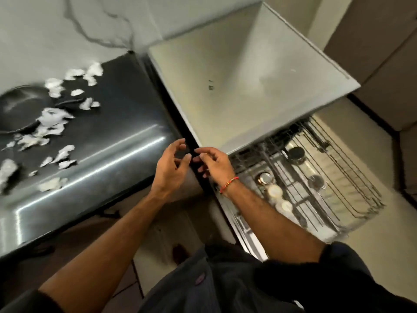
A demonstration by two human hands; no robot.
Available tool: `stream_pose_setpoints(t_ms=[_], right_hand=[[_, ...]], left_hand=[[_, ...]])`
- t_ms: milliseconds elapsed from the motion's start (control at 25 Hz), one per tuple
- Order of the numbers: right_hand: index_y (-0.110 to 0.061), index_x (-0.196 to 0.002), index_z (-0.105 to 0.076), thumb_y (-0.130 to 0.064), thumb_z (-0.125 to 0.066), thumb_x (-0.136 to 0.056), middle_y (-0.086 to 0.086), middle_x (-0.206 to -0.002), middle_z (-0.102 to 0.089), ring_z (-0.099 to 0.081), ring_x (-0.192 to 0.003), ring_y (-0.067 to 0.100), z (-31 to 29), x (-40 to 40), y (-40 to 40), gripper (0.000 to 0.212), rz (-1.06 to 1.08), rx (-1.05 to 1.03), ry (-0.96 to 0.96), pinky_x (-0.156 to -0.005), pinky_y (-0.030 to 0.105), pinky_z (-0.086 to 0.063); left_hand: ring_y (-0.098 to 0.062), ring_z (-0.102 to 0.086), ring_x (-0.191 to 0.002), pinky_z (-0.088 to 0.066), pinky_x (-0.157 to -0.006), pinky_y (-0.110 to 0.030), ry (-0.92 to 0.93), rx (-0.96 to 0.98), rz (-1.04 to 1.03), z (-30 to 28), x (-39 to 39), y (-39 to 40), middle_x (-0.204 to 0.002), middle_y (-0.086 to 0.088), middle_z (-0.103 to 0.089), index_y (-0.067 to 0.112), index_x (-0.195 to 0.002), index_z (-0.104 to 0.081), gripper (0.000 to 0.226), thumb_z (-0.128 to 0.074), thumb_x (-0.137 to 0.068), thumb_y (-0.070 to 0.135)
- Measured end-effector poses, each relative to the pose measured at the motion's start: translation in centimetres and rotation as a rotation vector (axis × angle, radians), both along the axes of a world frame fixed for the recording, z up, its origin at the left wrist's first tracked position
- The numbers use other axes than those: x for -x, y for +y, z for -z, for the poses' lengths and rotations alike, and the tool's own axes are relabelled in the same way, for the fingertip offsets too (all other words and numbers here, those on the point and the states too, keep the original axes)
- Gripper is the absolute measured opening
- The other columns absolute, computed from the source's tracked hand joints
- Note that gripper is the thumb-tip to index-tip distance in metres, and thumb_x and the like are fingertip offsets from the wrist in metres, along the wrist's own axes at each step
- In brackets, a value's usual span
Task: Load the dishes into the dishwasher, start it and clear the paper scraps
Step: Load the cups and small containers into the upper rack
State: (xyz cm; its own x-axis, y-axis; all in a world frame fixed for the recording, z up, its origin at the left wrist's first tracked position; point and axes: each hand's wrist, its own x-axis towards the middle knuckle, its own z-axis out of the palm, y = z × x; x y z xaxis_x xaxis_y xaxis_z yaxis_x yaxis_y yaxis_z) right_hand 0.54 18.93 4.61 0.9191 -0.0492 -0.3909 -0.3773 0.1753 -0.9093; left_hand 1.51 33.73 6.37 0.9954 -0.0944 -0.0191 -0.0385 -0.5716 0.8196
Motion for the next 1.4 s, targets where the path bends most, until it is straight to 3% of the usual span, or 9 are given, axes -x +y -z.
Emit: stream_pose_setpoints(t_ms=[200,440,720,1080,1200,1320,1400], right_hand=[[-0.013,-0.108,-0.065,-0.005,-0.048,-0.100,0.004,-0.089,-0.070,-0.058,-0.054,0.011,-2.6,-1.8,12.4,0.021,-0.197,0.063,-0.048,-0.048,0.023,-0.048],[-0.007,-0.114,-0.065,-0.006,-0.048,-0.101,0.010,-0.102,-0.070,-0.065,-0.070,0.018,-4.8,-1.9,26.2,0.021,-0.429,0.027,-0.087,-0.058,0.027,-0.055],[-0.012,-0.113,-0.063,-0.007,-0.050,-0.101,0.008,-0.114,-0.070,-0.071,-0.087,0.024,-4.5,-3.3,35.8,0.019,-0.640,-0.083,-0.048,-0.067,0.031,-0.059],[-0.014,-0.127,-0.060,-0.007,-0.050,-0.101,0.005,-0.125,-0.065,-0.066,-0.109,0.025,-4.8,-7.2,44.3,0.028,-0.917,-0.106,0.011,-0.085,0.035,-0.058],[-0.016,-0.129,-0.059,-0.007,-0.051,-0.100,0.003,-0.127,-0.065,-0.065,-0.112,0.023,-4.3,-7.9,45.5,0.031,-0.924,-0.114,0.033,-0.086,0.035,-0.057],[-0.020,-0.121,-0.063,-0.009,-0.053,-0.100,0.004,-0.123,-0.068,-0.068,-0.108,0.023,-4.1,-8.6,46.2,0.026,-0.939,-0.091,0.020,-0.087,0.036,-0.058],[-0.020,-0.119,-0.065,-0.010,-0.054,-0.100,0.004,-0.120,-0.070,-0.070,-0.105,0.022,-4.3,-8.9,46.4,0.024,-0.905,-0.058,0.018,-0.085,0.035,-0.058]], left_hand=[[-0.018,-0.065,-0.093,-0.053,-0.080,-0.026,-0.014,0.047,-0.215,-1.2,1.4,14.2,-0.133,0.000,-0.059,0.018,-0.143,-0.048,0.050,-0.066,-0.096,0.020],[-0.022,-0.068,-0.099,-0.058,-0.082,-0.053,0.000,0.127,-0.495,-1.7,4.9,28.0,-0.129,0.006,-0.058,0.030,-0.142,-0.047,0.051,-0.065,-0.094,0.036],[-0.014,-0.068,-0.094,-0.061,-0.080,-0.044,0.020,0.136,-0.732,-1.5,7.0,34.9,-0.133,0.009,-0.053,0.034,-0.144,-0.043,0.050,-0.063,-0.097,0.032],[-0.013,-0.066,-0.091,-0.060,-0.083,-0.033,0.000,0.078,-1.039,-2.1,6.3,41.3,-0.136,0.002,-0.052,0.022,-0.145,-0.045,0.052,-0.065,-0.097,0.024],[-0.014,-0.061,-0.108,-0.057,-0.095,-0.039,-0.006,0.032,-1.062,-1.9,5.4,43.7,-0.140,-0.001,-0.047,0.022,-0.144,-0.046,0.055,-0.068,-0.094,0.023],[-0.012,-0.042,-0.126,-0.038,-0.114,-0.033,0.006,-0.073,-1.018,-1.7,3.2,47.3,-0.144,-0.006,-0.040,0.018,-0.146,-0.042,0.061,-0.070,-0.092,0.023],[-0.021,-0.036,-0.136,-0.030,-0.114,-0.033,0.063,-0.113,-0.999,-1.2,1.3,49.9,-0.152,-0.012,-0.033,0.016,-0.152,-0.034,0.072,-0.072,-0.091,0.026]])
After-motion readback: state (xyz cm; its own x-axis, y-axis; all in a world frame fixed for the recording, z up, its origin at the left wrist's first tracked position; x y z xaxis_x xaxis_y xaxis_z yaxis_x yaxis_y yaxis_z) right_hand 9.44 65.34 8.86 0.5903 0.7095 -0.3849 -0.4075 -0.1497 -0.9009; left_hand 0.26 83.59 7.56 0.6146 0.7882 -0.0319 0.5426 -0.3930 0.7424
